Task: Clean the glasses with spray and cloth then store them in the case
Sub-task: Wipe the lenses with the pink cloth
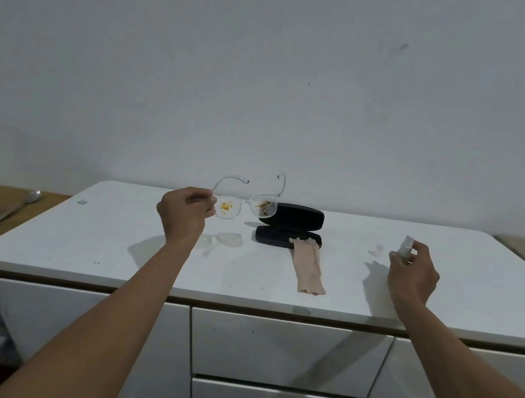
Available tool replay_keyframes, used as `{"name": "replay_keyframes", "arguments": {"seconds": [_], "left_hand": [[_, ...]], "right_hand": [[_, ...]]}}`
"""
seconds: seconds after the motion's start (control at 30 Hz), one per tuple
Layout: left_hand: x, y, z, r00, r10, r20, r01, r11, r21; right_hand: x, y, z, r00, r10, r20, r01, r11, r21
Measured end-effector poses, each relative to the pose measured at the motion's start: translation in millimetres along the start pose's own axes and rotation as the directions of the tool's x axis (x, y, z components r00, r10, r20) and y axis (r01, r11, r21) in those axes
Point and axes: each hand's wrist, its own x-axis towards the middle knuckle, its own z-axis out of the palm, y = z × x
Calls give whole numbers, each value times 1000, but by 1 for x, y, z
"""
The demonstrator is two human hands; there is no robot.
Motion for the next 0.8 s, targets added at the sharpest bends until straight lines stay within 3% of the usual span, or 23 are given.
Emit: {"name": "replay_keyframes", "arguments": {"seconds": [0.2, 0.3, 0.4, 0.5, 0.6, 0.8], "left_hand": [[2, 0, 1, 1000, 0, 7, 0, 1000, 10], [3, -1, 3, 1000, -6, 11, 6, 1000, 2], [2, -2, 4, 1000, -14, 12, 14, 1000, -8], [-1, -4, 6, 1000, -26, 17, 26, 999, -27], [-3, -6, 5, 999, -36, 26, 37, 999, -36], [-2, -11, 2, 999, -31, 22, 32, 999, -28]], "right_hand": [[0, -8, 1, 998, -40, -45, 39, 999, -32], [-2, -26, 1, 931, -322, -173, 287, 937, -197], [-3, -46, 7, 821, -551, -153, 514, 828, -224], [-10, -61, 18, 803, -585, 112, 594, 801, -69], [-25, -68, 31, 746, -470, 472, 541, 841, -16], [-39, -67, 49, 564, -220, 796, 539, 828, -154]]}}
